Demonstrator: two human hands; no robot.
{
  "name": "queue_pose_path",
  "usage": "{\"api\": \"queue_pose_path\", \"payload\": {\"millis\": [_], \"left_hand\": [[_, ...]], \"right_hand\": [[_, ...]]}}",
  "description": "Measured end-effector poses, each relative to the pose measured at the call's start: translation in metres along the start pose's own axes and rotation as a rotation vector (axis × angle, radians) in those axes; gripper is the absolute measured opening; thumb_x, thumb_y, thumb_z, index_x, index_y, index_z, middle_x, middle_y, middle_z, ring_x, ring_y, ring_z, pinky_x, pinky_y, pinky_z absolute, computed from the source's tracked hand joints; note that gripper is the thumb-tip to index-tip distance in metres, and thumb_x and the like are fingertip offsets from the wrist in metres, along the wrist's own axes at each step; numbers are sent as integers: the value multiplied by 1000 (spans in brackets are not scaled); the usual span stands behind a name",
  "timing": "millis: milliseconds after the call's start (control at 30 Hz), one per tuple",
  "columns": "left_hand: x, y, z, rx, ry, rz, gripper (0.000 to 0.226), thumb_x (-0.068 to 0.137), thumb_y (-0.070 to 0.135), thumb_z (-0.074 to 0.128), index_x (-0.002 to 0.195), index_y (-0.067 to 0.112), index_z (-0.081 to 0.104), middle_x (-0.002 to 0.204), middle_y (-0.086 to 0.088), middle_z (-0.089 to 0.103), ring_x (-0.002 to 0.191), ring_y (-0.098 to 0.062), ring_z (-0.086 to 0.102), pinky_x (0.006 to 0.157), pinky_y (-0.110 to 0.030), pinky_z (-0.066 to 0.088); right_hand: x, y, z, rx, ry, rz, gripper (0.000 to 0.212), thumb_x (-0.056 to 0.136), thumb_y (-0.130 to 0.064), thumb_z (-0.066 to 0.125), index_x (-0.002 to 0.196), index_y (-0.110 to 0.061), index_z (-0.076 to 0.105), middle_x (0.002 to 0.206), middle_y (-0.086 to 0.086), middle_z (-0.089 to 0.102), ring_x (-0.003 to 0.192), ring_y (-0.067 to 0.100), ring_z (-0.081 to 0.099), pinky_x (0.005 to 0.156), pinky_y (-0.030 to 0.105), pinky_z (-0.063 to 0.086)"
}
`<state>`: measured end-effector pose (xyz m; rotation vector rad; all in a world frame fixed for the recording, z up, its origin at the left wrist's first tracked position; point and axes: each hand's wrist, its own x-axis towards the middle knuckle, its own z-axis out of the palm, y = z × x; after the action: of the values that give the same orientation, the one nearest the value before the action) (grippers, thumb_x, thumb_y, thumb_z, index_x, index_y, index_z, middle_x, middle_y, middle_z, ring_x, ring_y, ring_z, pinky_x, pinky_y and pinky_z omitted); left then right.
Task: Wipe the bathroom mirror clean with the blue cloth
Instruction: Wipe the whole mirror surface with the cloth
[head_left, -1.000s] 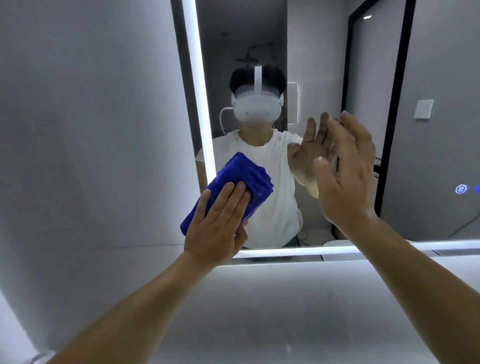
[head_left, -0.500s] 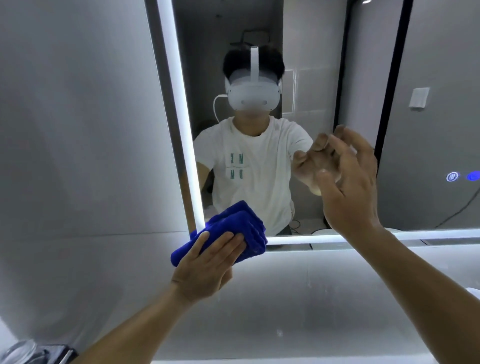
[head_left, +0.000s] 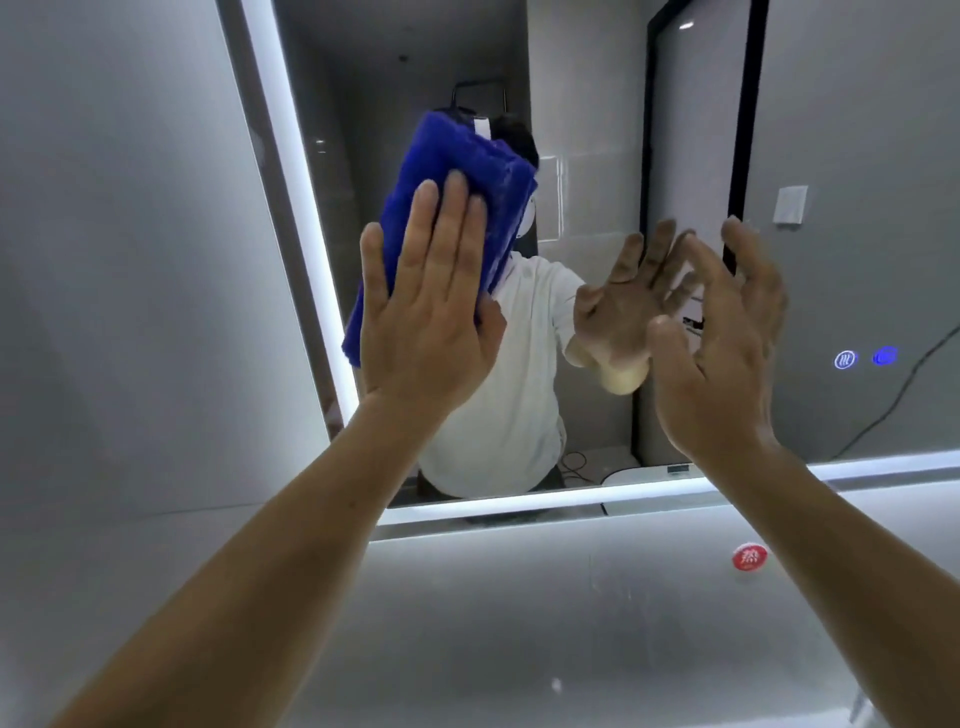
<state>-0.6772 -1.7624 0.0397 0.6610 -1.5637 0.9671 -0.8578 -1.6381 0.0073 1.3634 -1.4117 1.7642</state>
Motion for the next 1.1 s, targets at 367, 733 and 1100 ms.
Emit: {"api": "queue_pose_path", "payload": {"millis": [367,733,1100], "left_hand": [[-193,28,-4,47,-285,564,60,99,21,41,155,10,25,164,-7,18,150,-24,20,124,-46,10],[-100,-20,-25,91,-502,960,68,97,31,49,157,19,20,165,2,14,152,-20,10,123,-43,9],[175,-91,-26,172,-283,809,59,104,43,30,156,17,21,163,-6,22,152,-23,13,121,-53,15]], "right_hand": [[-20,14,-13,-13,-77,49,55,81,-20,45,135,-8,50,152,7,29,144,20,19,115,22,16],[15,-15,-20,21,-64,-29,55,84,-23,44,138,-15,47,151,4,28,141,21,23,113,51,27],[60,-41,-8,62,8,-133,58,83,-29,40,139,-15,46,152,1,25,142,17,21,114,50,26]]}}
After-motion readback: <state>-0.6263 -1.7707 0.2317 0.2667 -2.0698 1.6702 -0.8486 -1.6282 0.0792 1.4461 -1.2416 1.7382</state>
